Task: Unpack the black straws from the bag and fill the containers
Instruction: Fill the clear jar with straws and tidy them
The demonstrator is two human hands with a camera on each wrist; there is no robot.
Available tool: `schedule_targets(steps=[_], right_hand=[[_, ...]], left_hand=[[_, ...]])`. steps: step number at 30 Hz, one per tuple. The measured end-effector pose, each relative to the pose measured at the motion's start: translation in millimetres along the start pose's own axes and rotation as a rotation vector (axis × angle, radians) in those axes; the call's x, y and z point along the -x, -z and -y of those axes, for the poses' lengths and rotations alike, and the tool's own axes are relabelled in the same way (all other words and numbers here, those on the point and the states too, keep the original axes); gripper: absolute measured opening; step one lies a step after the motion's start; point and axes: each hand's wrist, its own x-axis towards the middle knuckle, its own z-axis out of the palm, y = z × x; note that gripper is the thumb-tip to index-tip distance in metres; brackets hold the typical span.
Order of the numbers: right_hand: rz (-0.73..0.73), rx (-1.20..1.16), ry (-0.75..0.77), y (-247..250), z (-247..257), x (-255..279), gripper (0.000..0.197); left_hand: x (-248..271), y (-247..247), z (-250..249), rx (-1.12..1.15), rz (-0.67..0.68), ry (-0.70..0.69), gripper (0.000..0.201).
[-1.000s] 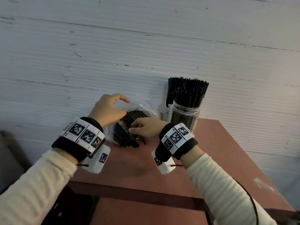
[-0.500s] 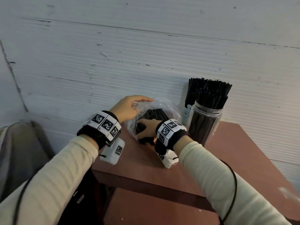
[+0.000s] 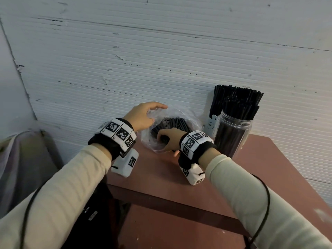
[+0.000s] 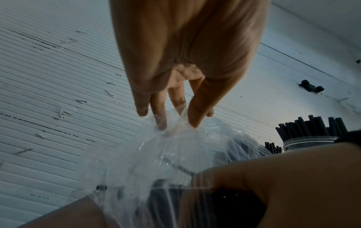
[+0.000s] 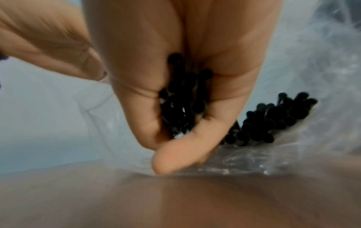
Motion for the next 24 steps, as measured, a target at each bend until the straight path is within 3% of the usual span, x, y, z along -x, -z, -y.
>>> schedule_targets(steps=[3, 8, 18, 24], right_hand=[[-0.036, -0.213, -0.021, 5.1, -8.0, 3.4, 0.045], [-0.111, -0.37, 0.014, 17.4, -19.9, 15.9, 0.058], [-0.224, -0.416, 0.041, 25.0, -29.5, 30.8, 0.033], [-0.198, -0.562, 0.039, 27.2, -30.8, 43.6, 0.034]], left_hand=[[0.6, -0.1, -1.1, -0.009, -0.006, 0.001, 0.069], [0.1, -1.5, 0.9, -0.011, 0.01, -0.023, 0.069], [-3.8, -12.1, -13.3, -0.04, -0.052, -0.06, 0.064], [0.5, -11.4, -16.5, -0.075, -0.046, -0.058, 0.06]])
